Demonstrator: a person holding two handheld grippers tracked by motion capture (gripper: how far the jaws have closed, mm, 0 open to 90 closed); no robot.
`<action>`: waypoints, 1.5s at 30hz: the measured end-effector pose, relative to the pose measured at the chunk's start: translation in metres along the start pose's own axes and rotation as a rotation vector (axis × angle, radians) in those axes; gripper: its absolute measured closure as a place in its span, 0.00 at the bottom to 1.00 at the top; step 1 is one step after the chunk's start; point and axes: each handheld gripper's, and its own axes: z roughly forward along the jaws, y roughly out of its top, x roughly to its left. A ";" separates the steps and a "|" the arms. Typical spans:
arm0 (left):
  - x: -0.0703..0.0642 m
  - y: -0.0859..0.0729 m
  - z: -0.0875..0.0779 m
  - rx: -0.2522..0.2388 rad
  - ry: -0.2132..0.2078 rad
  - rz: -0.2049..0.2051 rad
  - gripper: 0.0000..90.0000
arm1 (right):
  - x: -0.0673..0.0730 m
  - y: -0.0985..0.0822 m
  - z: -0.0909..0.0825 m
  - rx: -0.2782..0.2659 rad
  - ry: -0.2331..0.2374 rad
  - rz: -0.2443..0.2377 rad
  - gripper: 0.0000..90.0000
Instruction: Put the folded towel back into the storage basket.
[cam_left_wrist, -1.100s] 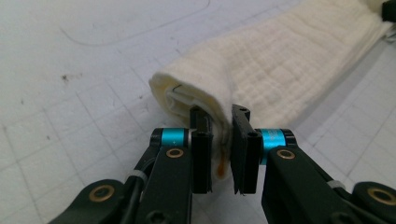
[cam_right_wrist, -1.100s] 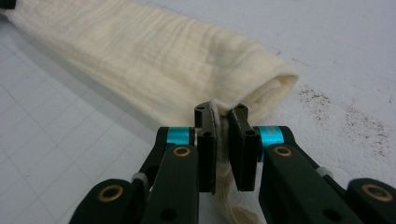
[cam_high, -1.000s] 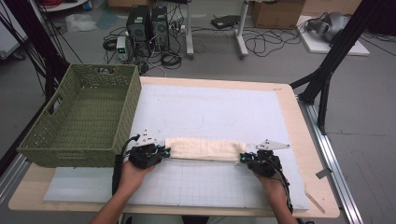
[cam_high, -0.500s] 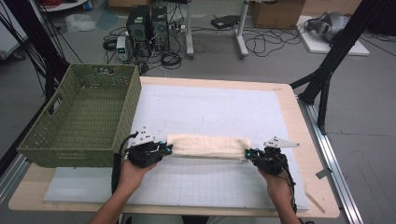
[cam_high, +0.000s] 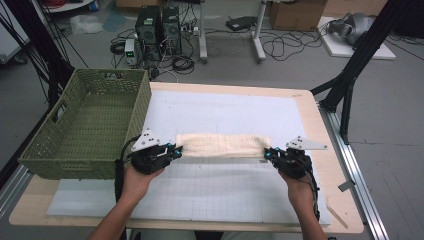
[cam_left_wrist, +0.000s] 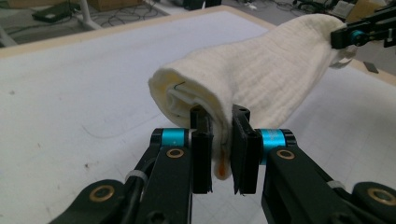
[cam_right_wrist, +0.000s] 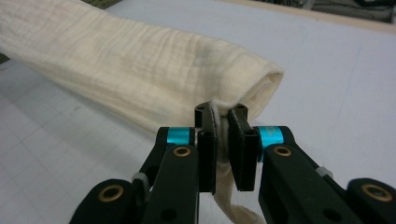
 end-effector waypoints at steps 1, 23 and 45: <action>0.000 0.005 -0.004 -0.013 0.000 0.006 0.89 | 0.000 0.005 0.000 -0.006 0.000 -0.005 0.92; 0.017 0.032 -0.083 -0.120 0.121 0.069 0.89 | 0.030 0.113 0.067 -0.053 0.055 -0.138 0.92; 0.037 0.019 -0.151 -0.160 0.264 0.070 0.89 | 0.103 0.202 0.152 -0.052 0.130 -0.270 0.92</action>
